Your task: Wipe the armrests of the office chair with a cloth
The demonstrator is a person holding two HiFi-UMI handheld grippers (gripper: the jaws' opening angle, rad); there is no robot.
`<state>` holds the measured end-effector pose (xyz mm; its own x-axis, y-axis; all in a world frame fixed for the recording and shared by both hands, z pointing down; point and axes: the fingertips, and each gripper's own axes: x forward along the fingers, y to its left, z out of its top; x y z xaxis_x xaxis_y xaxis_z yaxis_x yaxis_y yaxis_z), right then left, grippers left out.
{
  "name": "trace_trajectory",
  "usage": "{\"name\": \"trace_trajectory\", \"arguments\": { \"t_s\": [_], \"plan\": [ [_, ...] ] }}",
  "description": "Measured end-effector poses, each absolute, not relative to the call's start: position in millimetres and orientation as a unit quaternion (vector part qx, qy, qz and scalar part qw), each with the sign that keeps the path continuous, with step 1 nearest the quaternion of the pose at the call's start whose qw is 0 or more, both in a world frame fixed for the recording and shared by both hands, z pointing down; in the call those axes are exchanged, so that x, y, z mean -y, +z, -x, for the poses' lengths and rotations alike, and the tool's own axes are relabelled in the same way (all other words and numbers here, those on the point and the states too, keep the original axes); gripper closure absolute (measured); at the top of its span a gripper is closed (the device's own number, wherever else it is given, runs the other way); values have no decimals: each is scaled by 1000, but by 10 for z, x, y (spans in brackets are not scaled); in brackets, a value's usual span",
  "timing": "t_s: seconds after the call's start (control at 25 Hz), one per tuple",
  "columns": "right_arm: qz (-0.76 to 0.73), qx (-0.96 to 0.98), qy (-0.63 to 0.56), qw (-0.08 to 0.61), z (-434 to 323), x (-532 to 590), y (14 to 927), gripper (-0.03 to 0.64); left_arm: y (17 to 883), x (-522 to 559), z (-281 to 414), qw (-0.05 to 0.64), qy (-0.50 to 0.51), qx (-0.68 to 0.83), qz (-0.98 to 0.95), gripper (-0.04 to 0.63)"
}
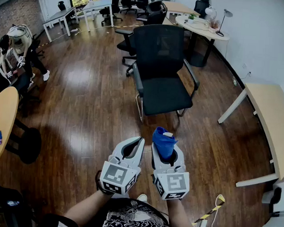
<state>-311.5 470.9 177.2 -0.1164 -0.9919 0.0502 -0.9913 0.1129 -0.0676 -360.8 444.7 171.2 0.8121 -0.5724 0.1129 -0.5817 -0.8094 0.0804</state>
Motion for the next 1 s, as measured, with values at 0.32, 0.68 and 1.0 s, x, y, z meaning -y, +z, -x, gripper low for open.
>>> {"name": "trace_trajectory", "arguments": {
  "t_s": [0.32, 0.68, 1.0],
  "plan": [
    [657, -752, -48, -5, 2902, -4422, 1912, 479, 1848, -4082, 3416, 66, 42, 317, -945, 591],
    [658, -750, -58, -30, 2683, -3399, 2023, 479, 1967, -3018, 3182, 90, 37, 313, -945, 591],
    [645, -759, -68, -52, 2784, -2212, 2001, 479, 1983, -1897, 3193, 108, 32, 312, -943, 591]
  ]
}}
